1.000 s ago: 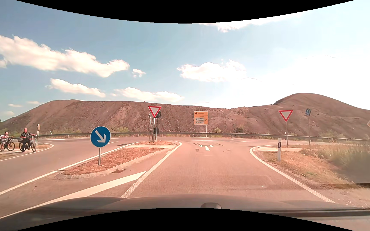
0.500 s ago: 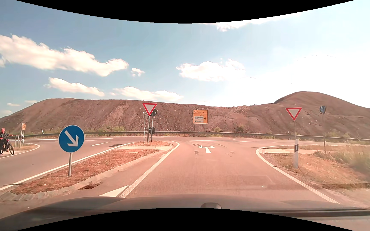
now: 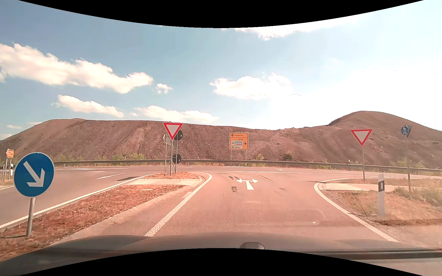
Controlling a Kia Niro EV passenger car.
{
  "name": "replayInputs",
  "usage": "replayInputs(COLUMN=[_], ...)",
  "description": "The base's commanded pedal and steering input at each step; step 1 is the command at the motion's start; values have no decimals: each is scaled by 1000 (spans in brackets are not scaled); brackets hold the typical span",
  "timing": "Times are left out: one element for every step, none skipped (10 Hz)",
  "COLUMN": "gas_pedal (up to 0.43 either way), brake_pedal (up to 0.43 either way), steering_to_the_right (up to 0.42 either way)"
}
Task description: Follow the waypoints while adhering to traffic rules and regulations
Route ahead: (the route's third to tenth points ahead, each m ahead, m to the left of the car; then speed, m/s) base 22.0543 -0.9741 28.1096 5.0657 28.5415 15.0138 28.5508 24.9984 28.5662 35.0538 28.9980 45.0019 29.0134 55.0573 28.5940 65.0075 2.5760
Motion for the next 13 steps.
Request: replayInputs(gas_pedal=[0, 28, 87, 197, 209, 280, 331, 339, 339, 339, 339, 339, 287], brake_pedal=[0, 0, 0, 0, 0, 0, 0, 0, 0, 0, 0, 0, 0], steering_to_the_right=[11, 10, 10, 10, 10, 10, 9, 9, 9, 10, 11, 12, 12])
